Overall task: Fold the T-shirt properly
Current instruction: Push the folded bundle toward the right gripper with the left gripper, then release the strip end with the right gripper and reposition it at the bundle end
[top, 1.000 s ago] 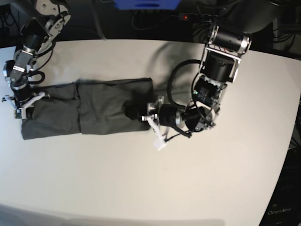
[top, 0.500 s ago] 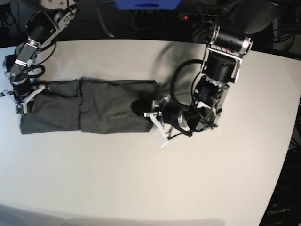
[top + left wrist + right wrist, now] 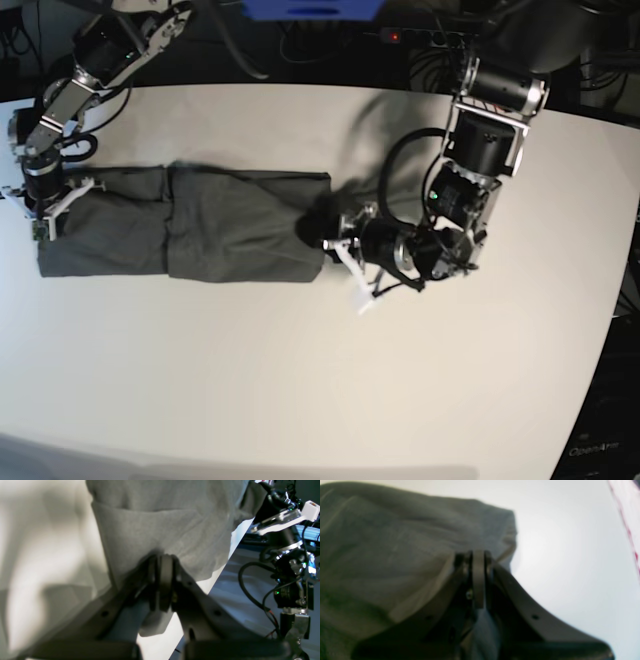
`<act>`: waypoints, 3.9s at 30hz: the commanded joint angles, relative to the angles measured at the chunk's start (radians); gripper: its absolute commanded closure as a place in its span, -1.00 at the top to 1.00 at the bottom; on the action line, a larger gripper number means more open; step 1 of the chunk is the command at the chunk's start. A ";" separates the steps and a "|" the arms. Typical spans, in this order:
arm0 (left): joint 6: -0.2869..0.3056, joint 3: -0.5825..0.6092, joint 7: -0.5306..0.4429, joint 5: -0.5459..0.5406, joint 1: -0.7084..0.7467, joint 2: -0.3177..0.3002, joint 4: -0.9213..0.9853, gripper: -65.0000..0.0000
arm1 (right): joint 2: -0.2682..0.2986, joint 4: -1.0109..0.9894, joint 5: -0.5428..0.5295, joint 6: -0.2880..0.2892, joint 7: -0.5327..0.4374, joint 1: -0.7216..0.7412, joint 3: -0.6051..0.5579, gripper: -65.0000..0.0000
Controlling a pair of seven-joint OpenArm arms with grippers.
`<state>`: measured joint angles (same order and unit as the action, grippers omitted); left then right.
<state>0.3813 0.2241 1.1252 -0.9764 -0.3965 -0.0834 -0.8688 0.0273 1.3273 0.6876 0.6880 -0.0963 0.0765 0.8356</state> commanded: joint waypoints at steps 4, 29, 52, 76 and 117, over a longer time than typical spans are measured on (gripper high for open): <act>0.009 -0.005 -0.001 -0.020 -0.025 0.000 -0.019 -0.94 | 0.027 0.027 -0.016 0.010 -0.024 0.013 0.000 -1.00; 0.003 -0.002 0.085 -0.154 -0.025 0.060 -0.185 -0.94 | 0.044 0.122 -0.016 0.010 -0.024 -0.005 0.000 -1.00; -0.103 -0.001 0.048 0.242 -0.009 0.089 -0.183 -0.94 | 0.016 0.197 -0.021 0.010 -0.024 0.001 0.001 -1.00; -0.103 0.002 -0.026 0.284 0.005 -0.025 -0.092 -0.94 | 0.001 0.329 -0.116 0.010 0.120 0.001 0.000 -1.00; -0.092 -0.007 0.011 0.271 0.017 -0.178 -0.096 -0.94 | 0.036 0.093 -0.223 0.010 1.168 0.443 -0.023 -1.00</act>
<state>0.3195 0.2184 1.1084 -0.8158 -0.3775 -0.2436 -0.9691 0.0433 1.4040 0.4633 0.6880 1.0760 0.4904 0.8188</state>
